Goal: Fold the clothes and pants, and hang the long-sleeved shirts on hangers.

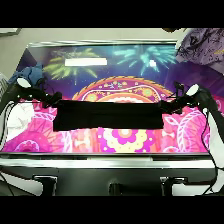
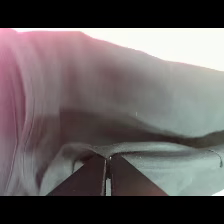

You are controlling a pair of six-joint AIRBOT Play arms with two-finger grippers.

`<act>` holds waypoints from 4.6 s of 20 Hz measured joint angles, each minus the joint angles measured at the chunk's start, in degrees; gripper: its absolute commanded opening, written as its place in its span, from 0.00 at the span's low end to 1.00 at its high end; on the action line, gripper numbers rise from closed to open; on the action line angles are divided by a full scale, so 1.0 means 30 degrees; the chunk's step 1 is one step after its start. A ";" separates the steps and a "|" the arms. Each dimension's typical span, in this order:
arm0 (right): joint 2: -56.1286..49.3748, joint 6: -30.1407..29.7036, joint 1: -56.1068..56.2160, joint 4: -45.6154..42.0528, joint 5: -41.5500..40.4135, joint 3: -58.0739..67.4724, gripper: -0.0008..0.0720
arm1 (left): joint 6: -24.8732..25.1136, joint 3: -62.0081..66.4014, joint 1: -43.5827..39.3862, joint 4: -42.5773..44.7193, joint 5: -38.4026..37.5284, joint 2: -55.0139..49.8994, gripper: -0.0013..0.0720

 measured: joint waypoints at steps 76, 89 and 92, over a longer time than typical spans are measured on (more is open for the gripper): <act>0.4226 0.9391 -0.1843 -0.0415 0.9763 0.9136 0.05 | -0.3592 0.8466 -1.2393 -0.8174 0.2047 -0.5872 0.04; 0.2871 1.6487 0.7293 -0.1064 0.5013 0.9143 0.05 | -0.4313 0.8488 -0.2783 -0.1319 -0.3854 0.3315 0.05; 0.1865 1.8149 0.9668 -0.1151 0.2856 0.9143 0.05 | -0.4080 0.8488 -0.1333 -0.1144 -0.4087 0.4255 0.05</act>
